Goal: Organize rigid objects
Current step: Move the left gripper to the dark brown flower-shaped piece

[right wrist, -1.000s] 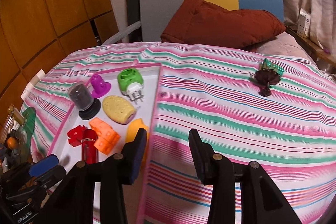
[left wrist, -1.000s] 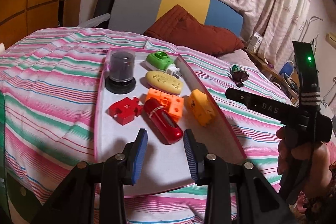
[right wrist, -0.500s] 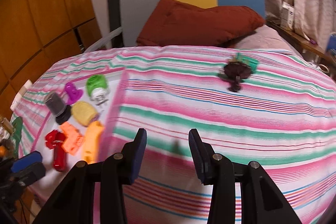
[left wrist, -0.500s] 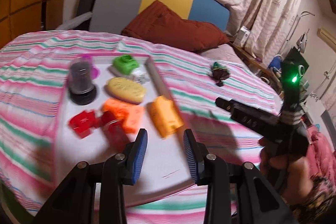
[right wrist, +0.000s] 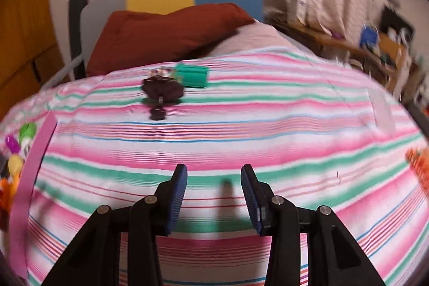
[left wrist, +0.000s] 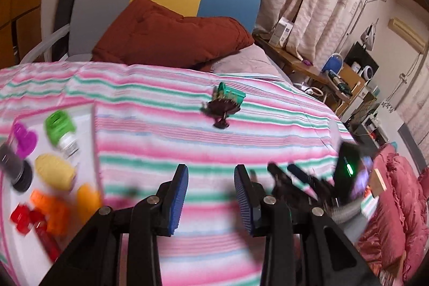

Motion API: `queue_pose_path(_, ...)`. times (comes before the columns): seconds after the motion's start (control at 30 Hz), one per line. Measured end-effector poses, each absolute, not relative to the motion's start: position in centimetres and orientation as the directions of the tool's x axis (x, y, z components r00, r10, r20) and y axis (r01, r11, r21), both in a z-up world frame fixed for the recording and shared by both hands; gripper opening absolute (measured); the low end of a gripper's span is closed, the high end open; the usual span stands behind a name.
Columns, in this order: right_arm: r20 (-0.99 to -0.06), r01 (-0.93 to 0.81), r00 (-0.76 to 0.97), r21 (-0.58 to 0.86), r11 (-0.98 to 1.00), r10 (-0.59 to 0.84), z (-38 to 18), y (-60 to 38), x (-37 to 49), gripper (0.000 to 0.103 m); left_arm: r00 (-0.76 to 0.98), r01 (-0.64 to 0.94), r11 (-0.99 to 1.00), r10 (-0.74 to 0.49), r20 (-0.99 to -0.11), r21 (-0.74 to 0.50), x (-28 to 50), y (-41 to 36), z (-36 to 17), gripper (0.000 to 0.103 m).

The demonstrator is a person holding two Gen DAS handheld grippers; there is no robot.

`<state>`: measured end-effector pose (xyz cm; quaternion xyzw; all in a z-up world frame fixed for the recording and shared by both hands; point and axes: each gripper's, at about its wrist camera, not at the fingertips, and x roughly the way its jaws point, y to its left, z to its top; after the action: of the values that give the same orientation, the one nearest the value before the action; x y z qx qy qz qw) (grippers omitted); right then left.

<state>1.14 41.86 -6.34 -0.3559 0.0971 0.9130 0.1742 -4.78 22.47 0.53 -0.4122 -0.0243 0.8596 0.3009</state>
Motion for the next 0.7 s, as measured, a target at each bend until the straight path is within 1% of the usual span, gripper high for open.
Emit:
queue_pose_path(0.07,-0.675,-0.419,-0.690,0.078,-0.905,0.261,-6.5,42.5,1.7,0.043,-0.476,-0.499,-0.823,0.523,-0.707,-0.272,-6.0,24.9,0.4,0.035)
queue_pose_path(0.1,-0.671,-0.426,-0.692,0.083,-0.901,0.265,-6.5,42.5,1.9,0.045,-0.470,-0.501,-0.822,0.521,-0.712,-0.270,-6.7,26.2,0.2,0.035)
queue_pose_path(0.13,-0.665,-0.431,-0.698,0.094,-0.897,0.266,-6.5,42.6,2.1,0.050,-0.467,-0.500,-0.823,0.518,-0.717,-0.269,-7.2,26.9,-0.1,0.035)
queue_pose_path(0.2,-0.656,-0.451,-0.703,0.110,-0.886,0.277,-6.5,42.8,2.5,0.053,-0.460,-0.487,-0.836,0.491,-0.740,-0.251,-8.6,28.9,-1.0,0.035)
queue_pose_path(0.37,-0.654,-0.488,-0.708,0.182,-0.854,0.266,-7.1,44.2,3.0,0.054,-0.443,-0.490,-0.849,0.438,-0.782,-0.198,-11.7,33.1,-4.3,0.035)
queue_pose_path(0.43,-0.656,-0.491,-0.715,0.227,-0.841,0.240,-7.5,44.9,3.2,0.054,-0.438,-0.507,-0.839,0.448,-0.780,-0.197,-12.2,33.6,-5.0,0.035)
queue_pose_path(0.53,-0.666,-0.503,-0.719,0.298,-0.811,0.201,-8.3,46.2,3.7,0.053,-0.451,-0.523,-0.836,0.435,-0.779,-0.164,-13.1,34.6,-5.8,0.035)
queue_pose_path(0.6,-0.653,-0.499,-0.735,0.340,-0.797,0.181,-8.5,46.7,4.1,0.053,-0.458,-0.530,-0.836,0.422,-0.782,-0.141,-13.6,35.3,-6.1,0.035)
queue_pose_path(0.7,-0.647,-0.495,-0.742,0.351,-0.795,0.176,-8.6,46.7,4.2,0.053,-0.465,-0.554,-0.826,0.413,-0.783,-0.107,-14.3,36.5,-6.7,0.036)
